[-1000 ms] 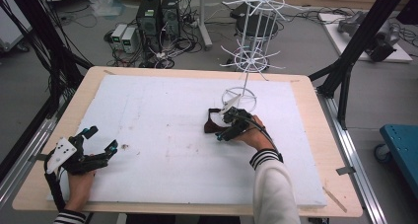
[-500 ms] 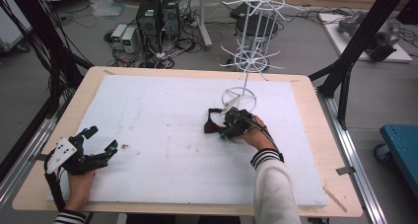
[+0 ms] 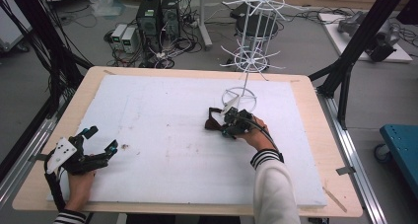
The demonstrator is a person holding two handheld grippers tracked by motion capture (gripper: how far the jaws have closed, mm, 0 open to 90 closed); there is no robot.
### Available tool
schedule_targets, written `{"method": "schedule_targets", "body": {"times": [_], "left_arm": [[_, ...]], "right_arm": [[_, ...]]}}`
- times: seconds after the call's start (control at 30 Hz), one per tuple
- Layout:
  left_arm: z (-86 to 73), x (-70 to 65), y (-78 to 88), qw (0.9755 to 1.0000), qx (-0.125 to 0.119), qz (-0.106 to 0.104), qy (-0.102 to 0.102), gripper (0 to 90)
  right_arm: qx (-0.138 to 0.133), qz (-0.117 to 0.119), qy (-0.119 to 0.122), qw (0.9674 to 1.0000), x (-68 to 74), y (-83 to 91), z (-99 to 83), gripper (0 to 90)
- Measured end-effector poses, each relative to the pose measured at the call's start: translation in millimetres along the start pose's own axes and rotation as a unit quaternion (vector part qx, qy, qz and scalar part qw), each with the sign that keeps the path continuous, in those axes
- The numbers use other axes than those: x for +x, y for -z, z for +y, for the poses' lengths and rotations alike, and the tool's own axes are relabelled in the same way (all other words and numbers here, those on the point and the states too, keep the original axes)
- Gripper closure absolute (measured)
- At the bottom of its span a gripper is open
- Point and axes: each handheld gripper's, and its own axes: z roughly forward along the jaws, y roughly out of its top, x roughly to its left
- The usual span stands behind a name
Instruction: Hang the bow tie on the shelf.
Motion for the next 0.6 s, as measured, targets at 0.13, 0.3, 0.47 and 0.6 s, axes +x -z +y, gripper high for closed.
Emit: {"method": "schedule_targets", "body": {"times": [0.13, 0.3, 0.47, 0.6], "left_arm": [[0.0, 0.0, 0.0, 1.0, 0.0, 0.0, 0.0, 10.1], [0.0, 0.0, 0.0, 1.0, 0.0, 0.0, 0.0, 10.1], [0.0, 0.1, 0.0, 1.0, 0.0, 0.0, -0.001, 10.1], [0.0, 0.0, 0.0, 1.0, 0.0, 0.001, 0.0, 10.1]], "right_arm": [[0.002, -0.001, 0.006, 1.0, 1.0, 0.6, 0.8, 78.1], [-0.003, -0.001, 0.002, 1.0, 1.2, 3.5, 0.7, 78.1], [-0.018, 0.002, 0.002, 0.9998, 4.1, 10.8, 2.6, 78.1], [-0.035, 0.004, 0.001, 0.9994, 7.8, 17.9, 4.4, 78.0]]}}
